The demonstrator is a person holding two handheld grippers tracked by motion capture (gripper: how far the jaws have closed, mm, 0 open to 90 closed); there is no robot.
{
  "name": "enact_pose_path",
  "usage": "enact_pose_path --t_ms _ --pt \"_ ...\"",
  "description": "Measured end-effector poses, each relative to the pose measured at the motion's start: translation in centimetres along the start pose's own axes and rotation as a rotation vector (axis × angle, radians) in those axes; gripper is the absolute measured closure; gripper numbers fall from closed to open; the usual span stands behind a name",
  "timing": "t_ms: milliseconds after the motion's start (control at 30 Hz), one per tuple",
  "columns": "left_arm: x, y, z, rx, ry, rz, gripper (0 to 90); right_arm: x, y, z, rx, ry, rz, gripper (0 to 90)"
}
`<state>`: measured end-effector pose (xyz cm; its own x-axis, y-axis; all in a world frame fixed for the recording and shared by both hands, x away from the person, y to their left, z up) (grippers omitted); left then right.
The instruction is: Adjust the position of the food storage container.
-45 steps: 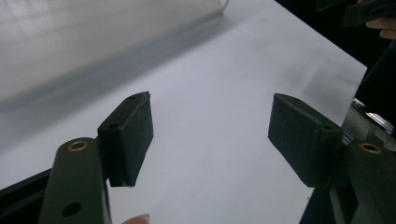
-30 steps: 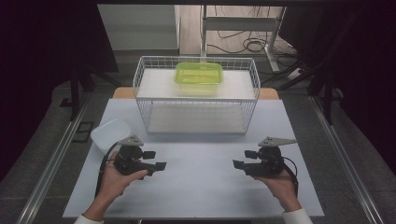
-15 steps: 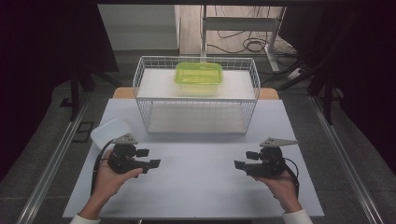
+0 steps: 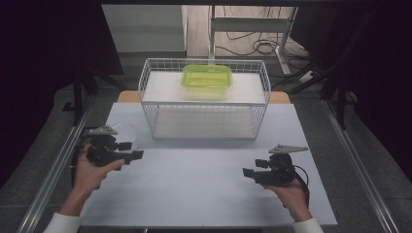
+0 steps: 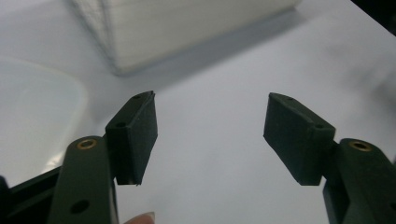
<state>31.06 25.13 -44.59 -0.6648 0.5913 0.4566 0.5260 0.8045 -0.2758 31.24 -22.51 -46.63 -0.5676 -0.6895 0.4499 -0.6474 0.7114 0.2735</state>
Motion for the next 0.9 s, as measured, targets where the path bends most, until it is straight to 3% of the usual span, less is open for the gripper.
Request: enact_pose_path --t_ms 133,367,433,533,600,733,900 --pt "0.4 2.6 -1.2 0.032 -0.006 0.015 45.6 -0.1 0.0 0.1 -0.010 -0.004 -0.001 30.4" --pt "-0.4 6.9 -2.6 0.015 0.050 -0.104 68.8 -0.4 0.0 0.3 -0.011 0.003 -0.002 30.4" --pt "-0.9 8.0 -2.8 0.027 0.057 -0.122 73.4 -0.5 0.1 0.4 -0.010 0.007 0.000 30.4" --pt "-1.6 9.5 -3.1 -0.015 0.106 -0.169 79.2 -0.5 0.1 0.4 -0.009 0.009 -0.002 30.4" --pt "-2.0 10.4 -3.3 -0.002 0.113 -0.176 82.3 -0.5 0.1 0.4 -0.008 0.009 0.000 30.4" --pt "-2.8 12.3 -3.9 -0.050 0.176 -0.227 87.9 -0.7 0.1 0.6 -0.011 0.013 -0.002 30.5" --pt "-4.0 14.8 -4.0 -0.010 0.194 -0.235 89.8 -1.0 0.3 0.8 -0.003 0.025 -0.005 30.5"
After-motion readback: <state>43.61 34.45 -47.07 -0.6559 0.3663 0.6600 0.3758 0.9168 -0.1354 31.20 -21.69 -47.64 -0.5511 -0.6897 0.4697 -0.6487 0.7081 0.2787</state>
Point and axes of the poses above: each handheld gripper's, and its own axes: x roughly backward along the jaws, z roughly out of its underside, y roughly to its left, the point moved 3 cm from there along -x, roughly forward along the jaws, and after that the axes turned 14 degrees about -y, right-handed, at the moved point
